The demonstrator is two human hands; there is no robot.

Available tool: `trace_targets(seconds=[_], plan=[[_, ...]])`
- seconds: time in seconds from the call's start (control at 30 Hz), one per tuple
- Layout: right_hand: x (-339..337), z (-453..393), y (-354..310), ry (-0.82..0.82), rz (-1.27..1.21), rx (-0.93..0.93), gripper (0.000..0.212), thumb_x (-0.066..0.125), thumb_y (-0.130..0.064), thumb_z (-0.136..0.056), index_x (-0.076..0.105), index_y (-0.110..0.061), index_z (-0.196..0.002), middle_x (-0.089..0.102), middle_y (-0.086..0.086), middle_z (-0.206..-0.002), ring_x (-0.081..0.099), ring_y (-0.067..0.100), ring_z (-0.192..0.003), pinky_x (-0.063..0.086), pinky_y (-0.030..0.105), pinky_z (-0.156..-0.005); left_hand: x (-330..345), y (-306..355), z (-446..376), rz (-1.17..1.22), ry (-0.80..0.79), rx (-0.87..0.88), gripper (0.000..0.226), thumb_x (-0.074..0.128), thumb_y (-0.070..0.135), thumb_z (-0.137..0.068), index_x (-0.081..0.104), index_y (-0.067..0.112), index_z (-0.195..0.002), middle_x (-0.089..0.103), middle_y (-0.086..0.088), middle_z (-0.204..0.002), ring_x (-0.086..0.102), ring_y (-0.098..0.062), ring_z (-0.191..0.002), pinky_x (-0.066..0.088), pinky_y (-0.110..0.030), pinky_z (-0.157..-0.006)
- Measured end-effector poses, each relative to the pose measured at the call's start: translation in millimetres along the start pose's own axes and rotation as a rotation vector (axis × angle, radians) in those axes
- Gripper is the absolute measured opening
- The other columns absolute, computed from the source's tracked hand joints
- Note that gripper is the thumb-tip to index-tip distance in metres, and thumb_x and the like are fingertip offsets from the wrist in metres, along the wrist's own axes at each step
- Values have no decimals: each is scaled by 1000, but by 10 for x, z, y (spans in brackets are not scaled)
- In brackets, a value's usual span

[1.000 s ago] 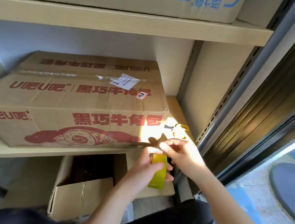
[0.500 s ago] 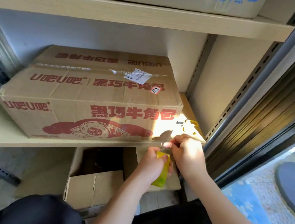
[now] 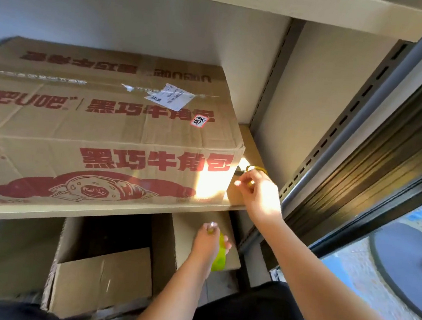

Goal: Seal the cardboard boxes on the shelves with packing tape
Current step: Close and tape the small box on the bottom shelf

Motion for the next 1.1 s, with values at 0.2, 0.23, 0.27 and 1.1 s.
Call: trace_targets(seconds=[0.2,0.23,0.27,1.1], plan=[[-210,518,188,-122,-98,79,11,60,-34,-96,68,-27,-95,64,-17,-83,61,-3,-78,47,9,-71,-86,-21,261,-78,-99,158,17,46,18,-104,61,13,-110,63,-10,-70,57,-20,-52,50,-29,-52],[-214,563,189,-213,-110,72,9,62,-34,-95,69,-28,-94,66,-18,-83,62,-4,-80,48,8,-72,-86,-8,318,-71,-106,173,18,46,19,-104,62,14,-110,64,-10,-72,58,-21,-53,51,-30,-53],[-209,598,174,-300,-108,50,10,65,-35,-93,71,-28,-96,67,-18,-87,62,-5,-84,48,9,-74,-81,8,370,-62,-110,189,19,46,19,-104,63,14,-110,65,-11,-73,58,-22,-54,51,-31,-54],[-168,116,-59,-131,24,74,17,61,2,-87,73,-9,-85,61,-2,-88,61,15,-83,44,17,-72,437,399,199,-243,-8,40,45,46,42,-103,48,6,-131,59,-7,-110,59,-21,-91,47,-28,-81]])
Point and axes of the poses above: each hand's wrist, its own z-axis away from the middle knuckle, its own x-axis out of the palm, y = z × x, the point moved 1 cm from there along -z, towards the middle knuckle
